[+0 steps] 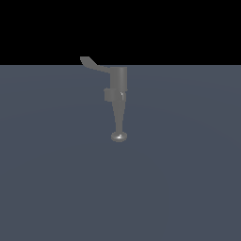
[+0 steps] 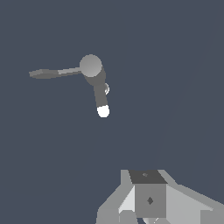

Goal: Turn on the faucet by rotating a designated handle.

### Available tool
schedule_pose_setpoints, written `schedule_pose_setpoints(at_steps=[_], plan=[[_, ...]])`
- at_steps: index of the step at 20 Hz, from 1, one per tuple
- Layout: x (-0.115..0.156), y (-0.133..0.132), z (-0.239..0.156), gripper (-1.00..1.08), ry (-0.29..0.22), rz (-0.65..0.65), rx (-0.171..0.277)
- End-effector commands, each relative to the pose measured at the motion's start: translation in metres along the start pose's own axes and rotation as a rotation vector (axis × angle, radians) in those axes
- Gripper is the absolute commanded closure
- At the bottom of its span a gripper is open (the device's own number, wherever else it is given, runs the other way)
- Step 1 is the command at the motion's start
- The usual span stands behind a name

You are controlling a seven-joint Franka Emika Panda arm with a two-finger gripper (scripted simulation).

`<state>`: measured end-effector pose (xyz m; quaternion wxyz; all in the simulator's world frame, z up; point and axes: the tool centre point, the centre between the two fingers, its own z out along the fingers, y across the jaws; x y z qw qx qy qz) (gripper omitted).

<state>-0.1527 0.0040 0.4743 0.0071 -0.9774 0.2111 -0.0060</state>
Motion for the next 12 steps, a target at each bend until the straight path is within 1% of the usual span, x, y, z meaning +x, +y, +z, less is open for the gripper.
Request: schedule_pose_setpoints(at_steps=[1,12], plan=[[0.01,-0.008,0.004,1.08,-0.004,0.06,0.005],[0.051,-0.042,0.026,1.08,-0.021,0.322,0.017]])
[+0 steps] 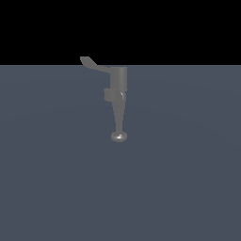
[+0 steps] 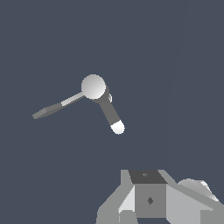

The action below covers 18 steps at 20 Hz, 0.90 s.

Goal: Turn on the faucet by rotating a designated handle.

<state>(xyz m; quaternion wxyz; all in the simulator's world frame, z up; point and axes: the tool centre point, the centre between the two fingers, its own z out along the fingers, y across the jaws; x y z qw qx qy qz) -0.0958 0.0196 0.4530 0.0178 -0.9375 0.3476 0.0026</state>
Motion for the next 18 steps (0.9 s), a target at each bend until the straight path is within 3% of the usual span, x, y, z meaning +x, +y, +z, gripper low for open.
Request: schedule_pose_setpoints(at_steps=[1,18], plan=[[0.007,-0.01,0.006,1.08,-0.003,0.061,0.002],[0.046,-0.079,0.057,1.08,-0.012,0.472,-0.003]])
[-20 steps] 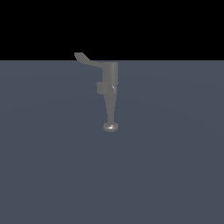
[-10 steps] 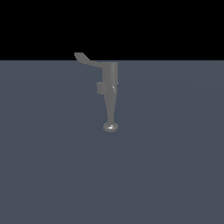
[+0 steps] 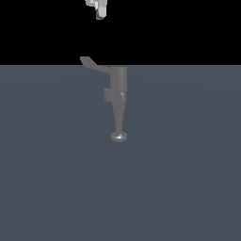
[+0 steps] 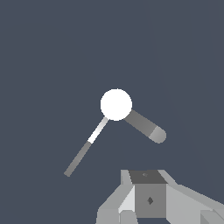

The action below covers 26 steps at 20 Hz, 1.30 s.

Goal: Turn on the faucet by rotating a designated handle.

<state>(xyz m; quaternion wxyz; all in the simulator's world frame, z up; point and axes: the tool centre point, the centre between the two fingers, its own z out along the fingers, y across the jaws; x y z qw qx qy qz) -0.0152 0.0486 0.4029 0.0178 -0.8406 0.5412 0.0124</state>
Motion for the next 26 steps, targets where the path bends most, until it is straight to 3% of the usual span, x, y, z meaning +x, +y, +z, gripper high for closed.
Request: schedule_pose_setpoints(at_steps=[1,17,26], plan=[[0.001,-0.012,0.009,1.08,0.001,0.062,-0.001],[-0.001,-0.078,0.073,1.08,0.024,0.44,-0.006],[-0.003,-0.1,0.099,1.08,0.039,0.574,-0.005]])
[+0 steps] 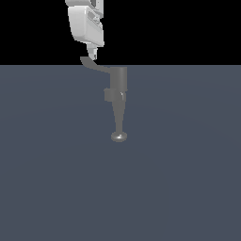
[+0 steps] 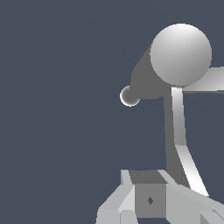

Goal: Turn on the faucet by rotating a designated handle.

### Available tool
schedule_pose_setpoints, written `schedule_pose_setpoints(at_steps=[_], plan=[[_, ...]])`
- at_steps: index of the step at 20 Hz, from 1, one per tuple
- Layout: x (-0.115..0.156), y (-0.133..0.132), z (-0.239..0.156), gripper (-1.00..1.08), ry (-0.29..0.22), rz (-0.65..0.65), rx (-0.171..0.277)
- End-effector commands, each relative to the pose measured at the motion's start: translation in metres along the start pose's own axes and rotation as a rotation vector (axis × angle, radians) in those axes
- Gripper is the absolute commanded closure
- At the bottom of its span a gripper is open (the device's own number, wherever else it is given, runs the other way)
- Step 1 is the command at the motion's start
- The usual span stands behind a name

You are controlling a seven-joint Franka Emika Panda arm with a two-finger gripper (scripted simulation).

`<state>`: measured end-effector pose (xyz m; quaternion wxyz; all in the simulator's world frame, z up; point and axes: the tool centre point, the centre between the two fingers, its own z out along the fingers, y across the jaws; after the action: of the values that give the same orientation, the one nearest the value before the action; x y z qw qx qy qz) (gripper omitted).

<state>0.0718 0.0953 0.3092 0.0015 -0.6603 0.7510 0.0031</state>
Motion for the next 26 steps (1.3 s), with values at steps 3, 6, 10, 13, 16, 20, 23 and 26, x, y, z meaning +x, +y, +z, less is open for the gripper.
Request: schedule_pose_setpoints(at_steps=[3,6,10,13,16,20,23,26], plan=[[-0.004,-0.005,0.008,1.08,0.005,0.042,0.002],[-0.006,-0.007,0.01,1.08,0.006,0.055,0.003],[-0.006,-0.007,0.011,1.08,0.006,0.057,0.003],[-0.006,-0.004,0.011,1.08,0.006,0.056,0.003],[-0.006,0.004,0.011,1.08,0.006,0.056,0.003],[-0.007,0.015,0.011,1.08,0.006,0.056,0.003],[-0.007,0.023,0.011,1.08,0.006,0.056,0.003],[-0.007,0.032,0.011,1.08,0.006,0.056,0.003]])
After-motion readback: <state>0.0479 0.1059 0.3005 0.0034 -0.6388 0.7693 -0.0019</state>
